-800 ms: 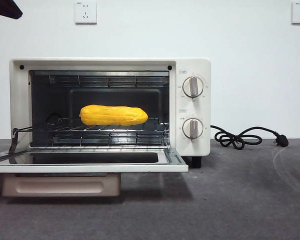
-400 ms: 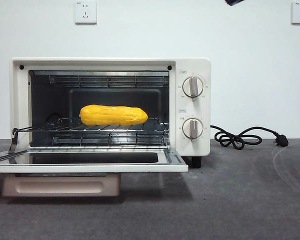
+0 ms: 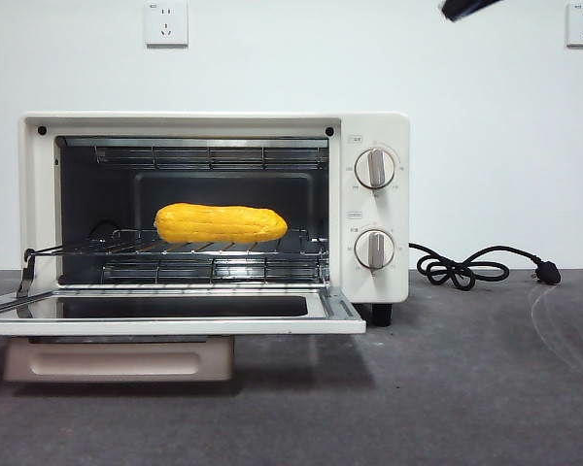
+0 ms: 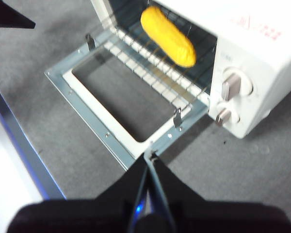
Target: Take the corn from the table,put the corn in the oven
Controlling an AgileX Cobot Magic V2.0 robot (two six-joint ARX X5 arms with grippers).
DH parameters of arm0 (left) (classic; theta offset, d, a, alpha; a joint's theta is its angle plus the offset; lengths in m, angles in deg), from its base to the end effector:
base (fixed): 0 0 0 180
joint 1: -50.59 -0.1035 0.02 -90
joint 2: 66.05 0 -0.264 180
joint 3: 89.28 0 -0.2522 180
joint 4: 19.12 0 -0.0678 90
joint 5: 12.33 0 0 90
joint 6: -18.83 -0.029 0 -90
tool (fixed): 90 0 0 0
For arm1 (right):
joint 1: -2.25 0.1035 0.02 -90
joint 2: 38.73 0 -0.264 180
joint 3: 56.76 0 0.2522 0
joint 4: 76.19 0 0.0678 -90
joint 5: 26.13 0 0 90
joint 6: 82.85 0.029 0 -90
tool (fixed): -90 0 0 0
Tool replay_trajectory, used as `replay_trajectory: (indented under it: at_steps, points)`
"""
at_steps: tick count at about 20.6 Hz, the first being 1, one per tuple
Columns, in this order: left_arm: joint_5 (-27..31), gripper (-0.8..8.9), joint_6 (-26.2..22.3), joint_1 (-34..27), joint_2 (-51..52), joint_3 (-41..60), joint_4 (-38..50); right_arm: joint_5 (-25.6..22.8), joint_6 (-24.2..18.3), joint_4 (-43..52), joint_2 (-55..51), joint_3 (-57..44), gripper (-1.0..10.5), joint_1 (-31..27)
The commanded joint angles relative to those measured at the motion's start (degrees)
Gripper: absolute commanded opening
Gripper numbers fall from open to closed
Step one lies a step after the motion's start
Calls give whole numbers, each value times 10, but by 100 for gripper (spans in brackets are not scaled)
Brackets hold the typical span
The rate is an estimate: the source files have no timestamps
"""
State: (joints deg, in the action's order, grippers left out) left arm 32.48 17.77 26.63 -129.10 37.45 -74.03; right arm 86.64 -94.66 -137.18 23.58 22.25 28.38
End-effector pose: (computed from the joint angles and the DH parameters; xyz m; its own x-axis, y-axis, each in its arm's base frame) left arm 0.1789 0.0570 0.2162 0.5634 -0.5260 -0.6371 0.0062 0.7739 -0.6333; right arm 0.1805 0.1010 0.3437 0.4221 0.6382 -0.6439 -0.7693 0.6279 0.1180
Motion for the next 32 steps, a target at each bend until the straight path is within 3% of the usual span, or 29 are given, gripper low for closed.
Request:
replay_trajectory:
  at_steps: [1,7,19,26,32]
  points:
    - [3,-9,-19,-2,-48,5,10,2,-10,-5,5,2,-11,0]
    - [61,-8,-20,-1,-157,5,39,2,-13,-7,5,2,-11,-3]
    - [56,-9,-20,38,-283,5,55,2,-13,-9,5,2,-11,-3]
    - [9,-9,-27,53,-290,5,43,3,-13,-9,5,2,-11,-3]
    - [-100,-9,-33,51,-290,5,39,2,-13,-13,5,2,-11,-3]
